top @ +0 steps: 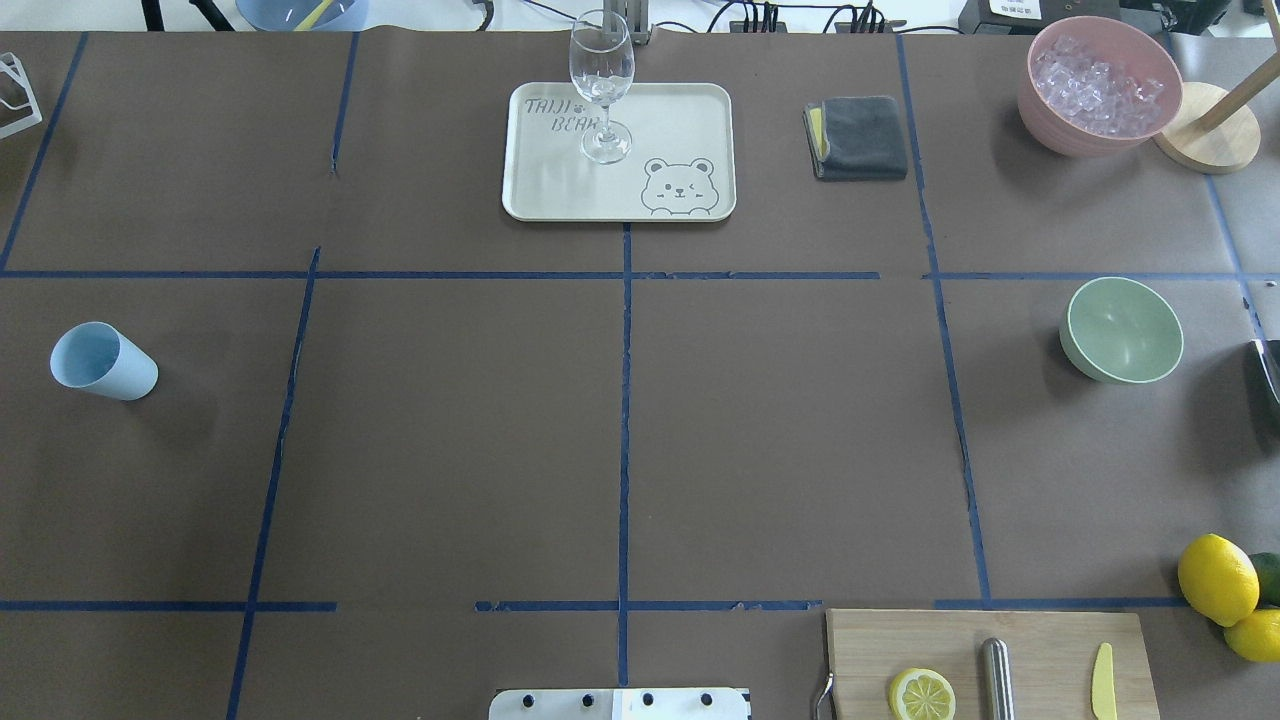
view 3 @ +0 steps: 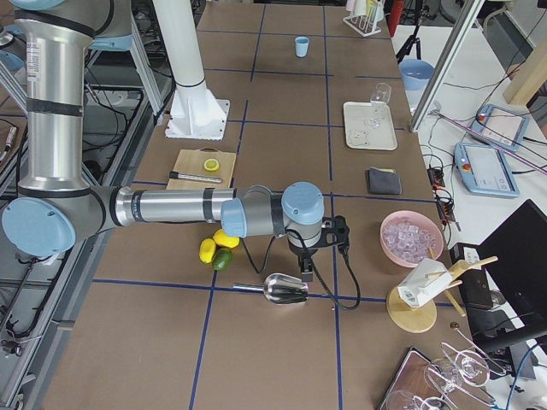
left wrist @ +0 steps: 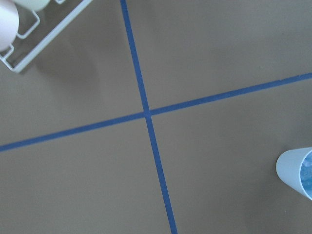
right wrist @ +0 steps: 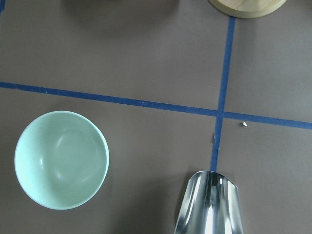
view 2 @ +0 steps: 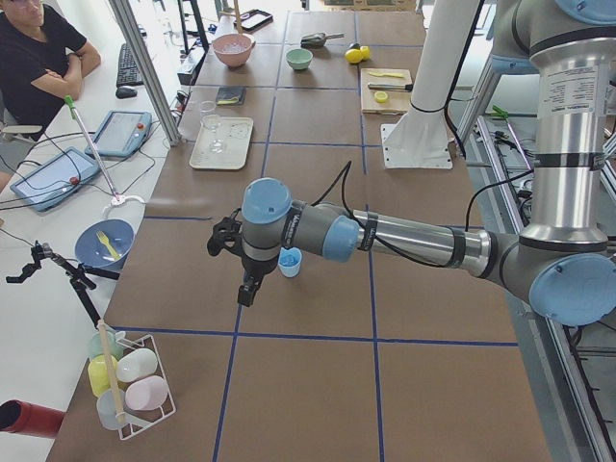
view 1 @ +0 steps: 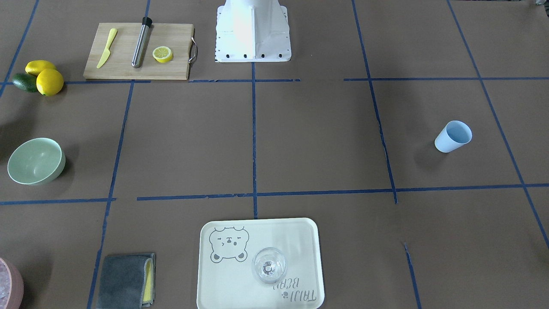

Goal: Pour ice into bowl

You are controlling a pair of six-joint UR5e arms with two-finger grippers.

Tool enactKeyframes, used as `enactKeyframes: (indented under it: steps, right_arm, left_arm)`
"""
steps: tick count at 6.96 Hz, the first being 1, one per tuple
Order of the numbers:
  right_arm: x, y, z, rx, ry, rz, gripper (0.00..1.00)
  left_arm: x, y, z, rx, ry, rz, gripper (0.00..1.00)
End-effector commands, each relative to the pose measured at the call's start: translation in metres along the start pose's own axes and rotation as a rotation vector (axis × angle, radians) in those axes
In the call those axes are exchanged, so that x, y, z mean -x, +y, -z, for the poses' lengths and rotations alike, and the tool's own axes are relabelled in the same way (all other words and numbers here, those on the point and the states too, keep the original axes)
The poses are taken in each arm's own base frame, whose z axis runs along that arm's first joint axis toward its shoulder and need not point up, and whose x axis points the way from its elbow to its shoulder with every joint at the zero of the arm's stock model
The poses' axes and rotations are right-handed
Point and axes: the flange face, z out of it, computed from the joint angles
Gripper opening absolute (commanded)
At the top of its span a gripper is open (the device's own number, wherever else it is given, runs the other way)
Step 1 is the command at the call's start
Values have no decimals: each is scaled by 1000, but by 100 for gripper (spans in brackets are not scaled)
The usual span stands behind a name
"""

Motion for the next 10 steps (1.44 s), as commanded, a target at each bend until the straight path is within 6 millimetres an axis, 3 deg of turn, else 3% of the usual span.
enactKeyframes:
  steps: [1,2,3,4,5,7,10]
  right_arm:
    - [30,-20,-34,60,-15,23,100]
    - [43,-25,-40,69,-16,-21,100]
    - [63,-30,-52,40,-27,-52,100]
    - [72,-30,-74,11,-38,-77,100]
    - [75,-28,-105,-18,-40,-91,100]
    - [93,-24,-140,-77,-18,-113,100]
    - [93,-15,-175,-43,35,-100,100]
  left_arm:
    - [-39,-8,0,-140,13,-18,100]
    - [-67,-13,-11,-164,-23,2,100]
    - [-89,9,-15,-185,-23,33,100]
    - [-93,43,-16,-242,-37,39,100]
    - [-96,64,-19,-280,-29,46,100]
    - [-102,71,-14,-321,-98,41,100]
    - [-103,76,-12,-342,-108,29,100]
